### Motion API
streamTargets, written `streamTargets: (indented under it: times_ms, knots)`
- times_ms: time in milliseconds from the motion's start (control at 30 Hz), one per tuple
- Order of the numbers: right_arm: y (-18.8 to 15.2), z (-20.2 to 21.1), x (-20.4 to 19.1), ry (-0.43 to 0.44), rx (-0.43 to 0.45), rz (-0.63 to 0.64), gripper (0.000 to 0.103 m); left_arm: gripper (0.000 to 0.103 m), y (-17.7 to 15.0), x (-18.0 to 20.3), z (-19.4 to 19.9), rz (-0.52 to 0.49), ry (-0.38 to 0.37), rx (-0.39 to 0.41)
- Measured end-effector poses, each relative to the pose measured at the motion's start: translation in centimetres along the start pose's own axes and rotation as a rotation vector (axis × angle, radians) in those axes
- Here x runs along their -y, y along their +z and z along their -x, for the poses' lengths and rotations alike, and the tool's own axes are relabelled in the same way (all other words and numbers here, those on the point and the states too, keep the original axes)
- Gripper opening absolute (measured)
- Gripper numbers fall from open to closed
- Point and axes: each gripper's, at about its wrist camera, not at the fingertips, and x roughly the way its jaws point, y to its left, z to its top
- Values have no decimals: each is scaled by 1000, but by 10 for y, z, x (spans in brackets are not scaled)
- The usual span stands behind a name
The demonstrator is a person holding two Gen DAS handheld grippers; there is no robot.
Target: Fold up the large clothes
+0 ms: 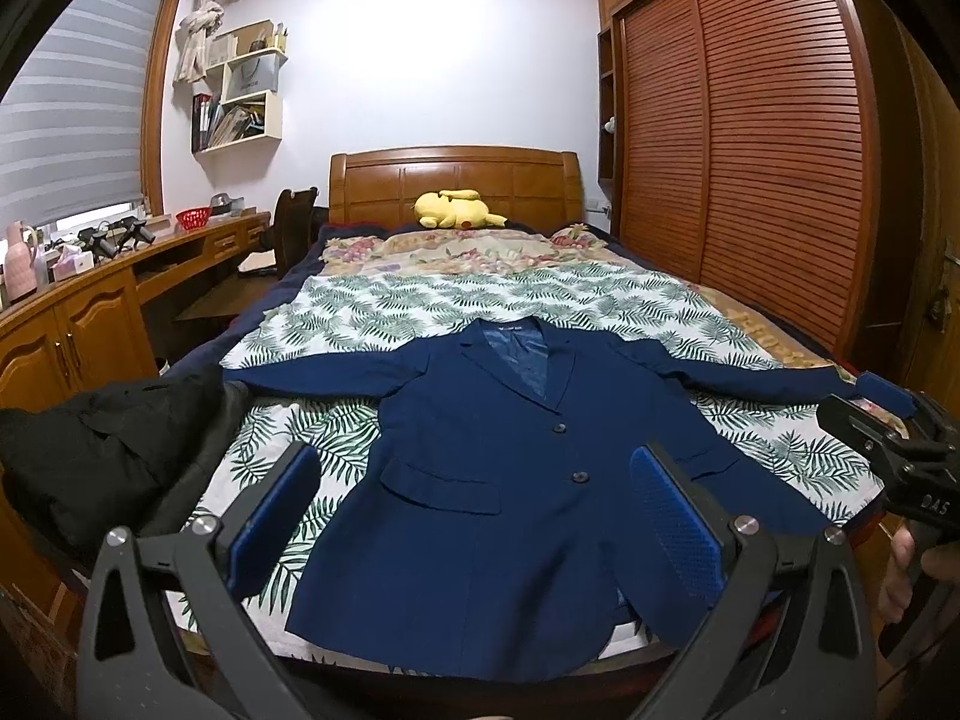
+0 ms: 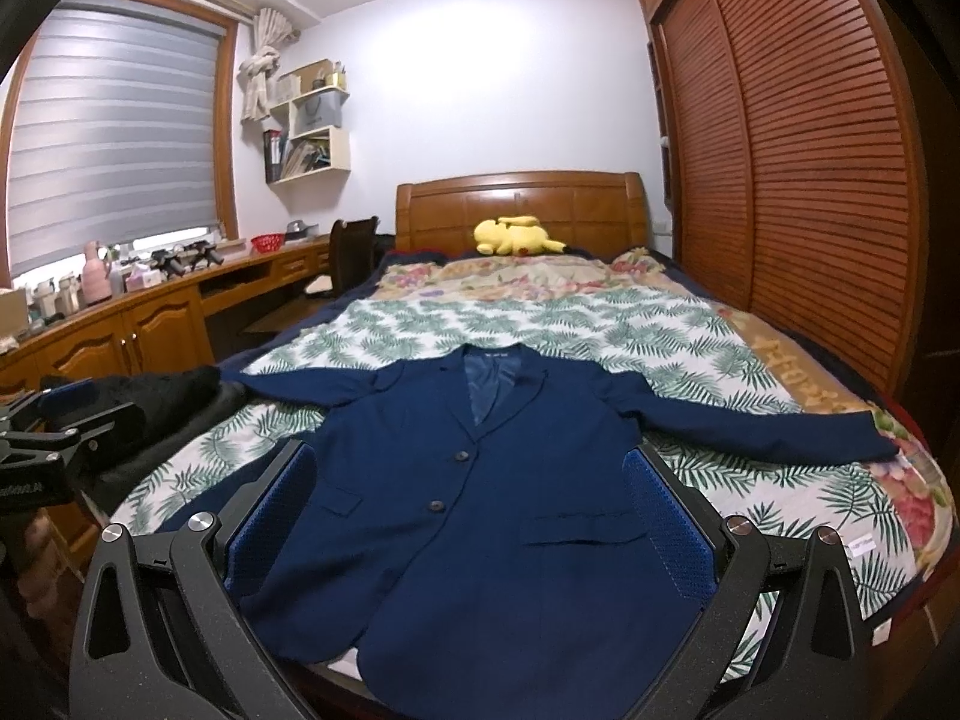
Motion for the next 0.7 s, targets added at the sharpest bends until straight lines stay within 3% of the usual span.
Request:
streamTargets:
  times_ms: [433, 700]
  knots:
    - [-40, -77, -12, 70, -132, 64, 103, 103, -27, -41, -64, 25, 42, -112]
    - [-42, -127, -22, 132, -151, 87, 103, 103, -25, -78, -105, 44, 83, -138]
